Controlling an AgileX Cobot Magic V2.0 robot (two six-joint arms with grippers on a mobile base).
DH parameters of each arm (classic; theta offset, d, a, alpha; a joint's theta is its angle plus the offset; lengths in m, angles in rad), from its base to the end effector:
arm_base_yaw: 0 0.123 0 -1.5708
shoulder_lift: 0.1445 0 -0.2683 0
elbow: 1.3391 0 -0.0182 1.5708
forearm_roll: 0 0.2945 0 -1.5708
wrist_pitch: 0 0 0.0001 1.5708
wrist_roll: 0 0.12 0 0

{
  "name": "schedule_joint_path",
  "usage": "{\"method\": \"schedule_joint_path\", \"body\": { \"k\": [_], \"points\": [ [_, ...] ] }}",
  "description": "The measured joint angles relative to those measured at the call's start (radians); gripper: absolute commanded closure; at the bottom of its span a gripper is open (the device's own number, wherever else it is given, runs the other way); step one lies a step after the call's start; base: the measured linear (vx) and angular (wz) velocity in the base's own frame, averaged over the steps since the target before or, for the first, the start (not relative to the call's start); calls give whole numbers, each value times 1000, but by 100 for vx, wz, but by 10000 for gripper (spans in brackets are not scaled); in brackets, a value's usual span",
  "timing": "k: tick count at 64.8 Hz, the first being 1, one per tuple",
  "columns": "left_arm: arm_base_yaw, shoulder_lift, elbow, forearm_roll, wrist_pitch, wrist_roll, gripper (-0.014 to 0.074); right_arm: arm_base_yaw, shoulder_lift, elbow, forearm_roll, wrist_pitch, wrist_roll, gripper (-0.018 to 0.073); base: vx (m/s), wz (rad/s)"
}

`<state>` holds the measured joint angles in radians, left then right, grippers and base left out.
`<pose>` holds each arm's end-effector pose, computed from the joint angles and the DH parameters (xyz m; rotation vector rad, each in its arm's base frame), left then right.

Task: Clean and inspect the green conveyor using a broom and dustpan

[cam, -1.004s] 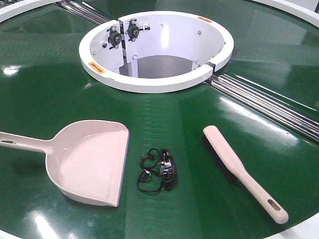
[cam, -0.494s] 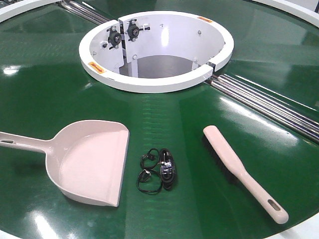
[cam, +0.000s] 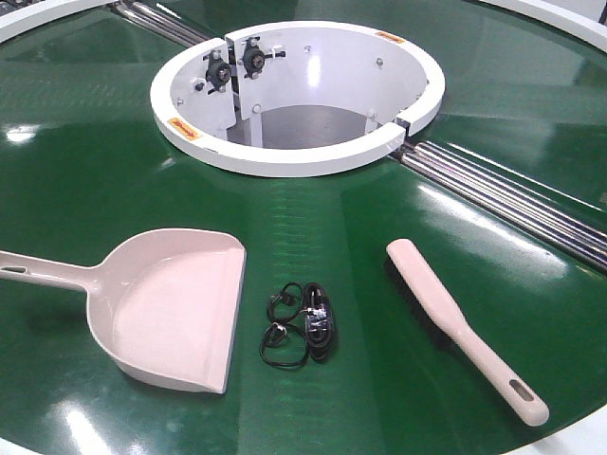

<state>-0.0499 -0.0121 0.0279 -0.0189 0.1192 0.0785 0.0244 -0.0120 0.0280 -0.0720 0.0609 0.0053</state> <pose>0.1462 -0.0076 0.1917 0.0904 1.6161 0.0058 0.1465 0.0030 0.1987 -0.0675 1.5590 -0.0367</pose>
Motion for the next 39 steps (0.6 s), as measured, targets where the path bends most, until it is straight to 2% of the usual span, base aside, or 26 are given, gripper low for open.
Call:
{"method": "schedule_joint_path", "body": {
  "k": [24,33,39],
  "points": [
    [0,0,0,0,-10,0,603,0,0,0,0,0,0,568,0,0],
    [0,0,-3,0,-173,0,603,0,0,0,0,0,0,568,0,0],
    [0,0,-67,0,-190,0,603,0,0,0,0,0,0,568,0,0]
  ]
}}
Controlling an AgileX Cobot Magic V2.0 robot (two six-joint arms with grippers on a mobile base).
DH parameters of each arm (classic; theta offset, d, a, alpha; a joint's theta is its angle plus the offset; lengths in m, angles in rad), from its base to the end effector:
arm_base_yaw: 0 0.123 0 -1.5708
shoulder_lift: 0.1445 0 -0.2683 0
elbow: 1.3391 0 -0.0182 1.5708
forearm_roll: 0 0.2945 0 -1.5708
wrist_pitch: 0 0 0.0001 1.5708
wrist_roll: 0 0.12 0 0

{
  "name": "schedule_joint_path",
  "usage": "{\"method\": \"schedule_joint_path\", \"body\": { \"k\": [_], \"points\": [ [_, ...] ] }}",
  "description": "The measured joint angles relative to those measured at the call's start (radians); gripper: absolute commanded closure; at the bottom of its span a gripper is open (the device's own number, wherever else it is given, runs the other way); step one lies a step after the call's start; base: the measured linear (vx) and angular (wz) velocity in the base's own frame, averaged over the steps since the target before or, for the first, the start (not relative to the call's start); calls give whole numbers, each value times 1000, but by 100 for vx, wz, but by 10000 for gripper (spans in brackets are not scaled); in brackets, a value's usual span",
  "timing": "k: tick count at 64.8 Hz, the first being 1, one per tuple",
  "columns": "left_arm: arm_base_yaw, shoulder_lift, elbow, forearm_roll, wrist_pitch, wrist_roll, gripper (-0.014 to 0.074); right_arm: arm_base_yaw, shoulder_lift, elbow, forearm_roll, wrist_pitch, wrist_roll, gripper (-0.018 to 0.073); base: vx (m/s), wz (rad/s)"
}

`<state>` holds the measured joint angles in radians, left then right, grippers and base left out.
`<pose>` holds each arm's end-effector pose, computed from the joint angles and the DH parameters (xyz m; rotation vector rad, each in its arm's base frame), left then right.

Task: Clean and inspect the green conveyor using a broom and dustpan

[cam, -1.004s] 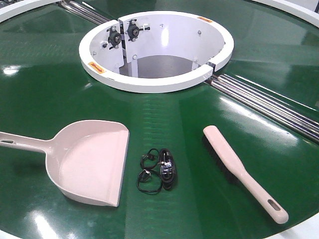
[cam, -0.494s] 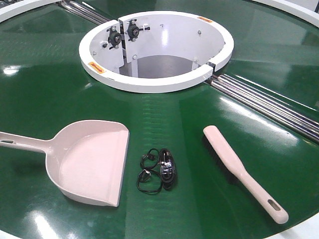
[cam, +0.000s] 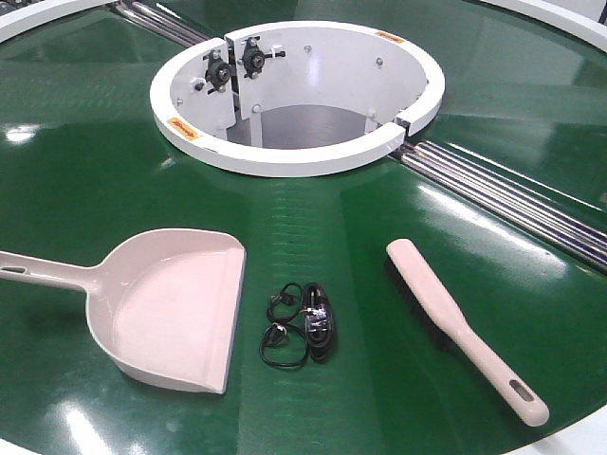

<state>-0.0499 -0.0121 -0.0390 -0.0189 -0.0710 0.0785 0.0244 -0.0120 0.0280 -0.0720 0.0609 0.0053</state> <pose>0.1405 -0.0069 0.2419 0.0734 1.3595 0.0091 0.1465 0.0030 0.1987 -0.0675 1.5590 -0.0367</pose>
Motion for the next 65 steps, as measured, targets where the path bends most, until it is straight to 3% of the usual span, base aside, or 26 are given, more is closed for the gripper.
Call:
{"method": "schedule_joint_path", "body": {
  "k": [9,24,38,56,65],
  "points": [
    [0,47,-168,0,71,0,603,0,0,0,0,0,0,568,0,0],
    [0,318,-413,0,396,0,603,0,0,0,0,0,0,568,0,0],
    [0,564,-456,-13,565,0,603,0,0,0,0,0,0,568,0,0],
    [0,750,-456,-41,593,-16,584,0,0,0,0,0,0,568,0,0],
    [0,791,-456,-43,593,-23,505,0,0,0,0,0,0,568,0,0]
  ]
}}
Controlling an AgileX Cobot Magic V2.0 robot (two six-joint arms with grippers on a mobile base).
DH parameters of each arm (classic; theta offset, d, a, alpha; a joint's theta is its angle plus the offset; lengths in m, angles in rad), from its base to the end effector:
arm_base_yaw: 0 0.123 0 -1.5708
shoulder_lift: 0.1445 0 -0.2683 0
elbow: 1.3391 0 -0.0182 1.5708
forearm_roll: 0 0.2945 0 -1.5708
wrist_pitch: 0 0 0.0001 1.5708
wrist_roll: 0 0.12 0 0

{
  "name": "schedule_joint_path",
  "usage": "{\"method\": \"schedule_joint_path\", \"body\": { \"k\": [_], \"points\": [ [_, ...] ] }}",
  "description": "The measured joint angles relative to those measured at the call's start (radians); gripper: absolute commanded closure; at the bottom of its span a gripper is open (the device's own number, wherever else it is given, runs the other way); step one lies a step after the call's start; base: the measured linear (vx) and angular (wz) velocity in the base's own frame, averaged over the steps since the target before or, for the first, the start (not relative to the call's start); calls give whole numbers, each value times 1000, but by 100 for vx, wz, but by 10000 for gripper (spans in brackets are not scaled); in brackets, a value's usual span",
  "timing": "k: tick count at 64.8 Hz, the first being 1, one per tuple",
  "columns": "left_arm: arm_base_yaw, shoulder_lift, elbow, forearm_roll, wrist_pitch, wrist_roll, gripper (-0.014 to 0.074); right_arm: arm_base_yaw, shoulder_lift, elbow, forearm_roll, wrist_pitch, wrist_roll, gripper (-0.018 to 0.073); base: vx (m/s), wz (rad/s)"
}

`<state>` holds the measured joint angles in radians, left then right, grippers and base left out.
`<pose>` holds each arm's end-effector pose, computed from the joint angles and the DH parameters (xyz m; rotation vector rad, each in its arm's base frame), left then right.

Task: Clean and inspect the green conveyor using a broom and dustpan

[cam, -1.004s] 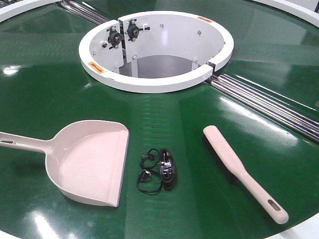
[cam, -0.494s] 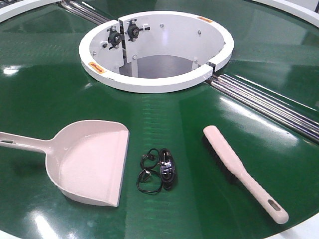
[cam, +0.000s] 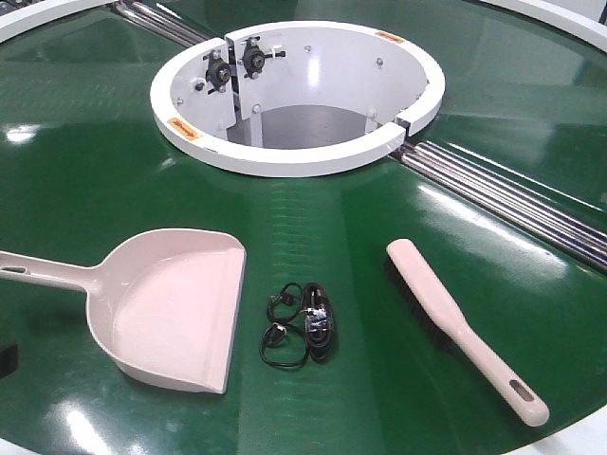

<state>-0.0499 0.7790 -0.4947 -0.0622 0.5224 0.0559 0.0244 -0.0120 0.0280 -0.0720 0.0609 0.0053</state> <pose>0.2203 -0.0147 0.2182 0.0755 2.2885 -0.0604 0.1465 0.0030 0.1987 -0.0675 1.5590 -0.0367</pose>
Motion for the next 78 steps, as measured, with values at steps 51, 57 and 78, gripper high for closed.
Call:
{"method": "schedule_joint_path", "body": {
  "k": [51,57,78],
  "points": [
    [0,28,-94,-27,92,60,94,0,0,0,0,0,0,568,0,0],
    [0,62,-206,13,190,159,94,0,0,0,0,0,0,568,0,0],
    [0,300,-546,-9,490,759,94,0,0,0,0,8,0,568,0,0]
  ]
}}
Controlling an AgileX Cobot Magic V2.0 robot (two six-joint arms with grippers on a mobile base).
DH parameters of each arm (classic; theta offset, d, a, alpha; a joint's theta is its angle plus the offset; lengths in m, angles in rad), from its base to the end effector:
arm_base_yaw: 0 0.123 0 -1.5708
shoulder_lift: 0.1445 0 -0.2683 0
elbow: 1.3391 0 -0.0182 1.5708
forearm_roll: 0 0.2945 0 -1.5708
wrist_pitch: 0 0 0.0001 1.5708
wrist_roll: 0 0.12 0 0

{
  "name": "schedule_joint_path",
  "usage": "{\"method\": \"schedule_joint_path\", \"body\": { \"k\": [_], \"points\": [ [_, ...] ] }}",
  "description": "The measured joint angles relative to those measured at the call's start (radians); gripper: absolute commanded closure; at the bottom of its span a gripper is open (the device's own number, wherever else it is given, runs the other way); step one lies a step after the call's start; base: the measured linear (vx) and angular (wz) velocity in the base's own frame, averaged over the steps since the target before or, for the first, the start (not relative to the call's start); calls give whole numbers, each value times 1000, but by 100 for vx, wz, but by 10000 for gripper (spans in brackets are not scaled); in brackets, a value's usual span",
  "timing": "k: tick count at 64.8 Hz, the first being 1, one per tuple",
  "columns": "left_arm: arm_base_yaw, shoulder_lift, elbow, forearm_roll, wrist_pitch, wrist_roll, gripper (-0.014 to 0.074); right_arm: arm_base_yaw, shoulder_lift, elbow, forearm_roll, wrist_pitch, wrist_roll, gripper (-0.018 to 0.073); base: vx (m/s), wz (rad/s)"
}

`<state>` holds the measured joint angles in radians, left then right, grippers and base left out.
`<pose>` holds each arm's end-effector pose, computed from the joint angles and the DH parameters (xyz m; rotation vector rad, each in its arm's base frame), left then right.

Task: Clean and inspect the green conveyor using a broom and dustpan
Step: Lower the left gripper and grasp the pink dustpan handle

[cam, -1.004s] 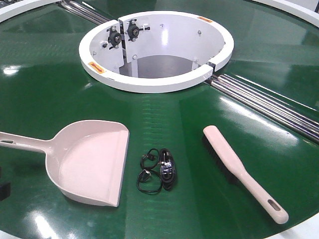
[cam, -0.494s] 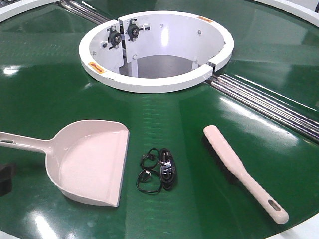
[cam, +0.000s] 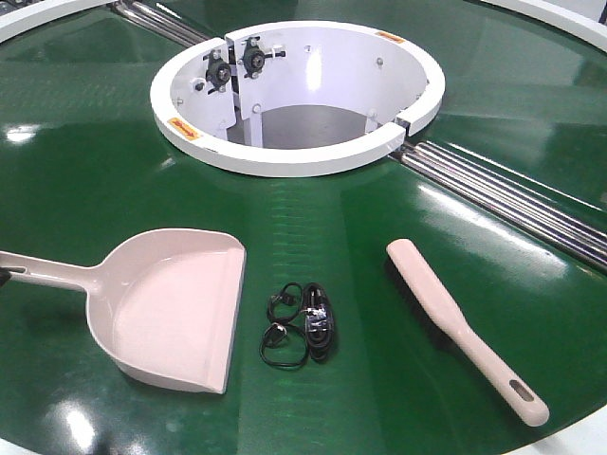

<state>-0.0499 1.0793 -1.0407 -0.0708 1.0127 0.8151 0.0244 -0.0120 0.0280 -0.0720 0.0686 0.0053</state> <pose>0.2697 -0.0207 0.3094 1.0450 2.3204 0.2126 0.1465 0.0030 0.1978 -0.0674 1.5667 -0.0370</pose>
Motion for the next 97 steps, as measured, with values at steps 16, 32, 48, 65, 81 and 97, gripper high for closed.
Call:
{"method": "schedule_joint_path", "body": {
  "k": [16,32,48,65,81,97],
  "points": [
    [0,174,-47,-14,-61,230,94,0,0,0,0,0,0,568,0,0],
    [-11,320,-104,55,-38,285,94,0,0,0,0,1,0,568,0,0],
    [-15,463,-288,104,115,344,94,0,0,0,0,1,0,568,0,0],
    [-15,537,-341,123,122,475,94,0,0,0,0,1,0,568,0,0],
    [-15,598,-342,119,122,529,88,0,0,0,0,1,0,568,0,0],
    [-15,636,-346,119,123,546,65,0,0,0,0,1,0,568,0,0]
  ]
}}
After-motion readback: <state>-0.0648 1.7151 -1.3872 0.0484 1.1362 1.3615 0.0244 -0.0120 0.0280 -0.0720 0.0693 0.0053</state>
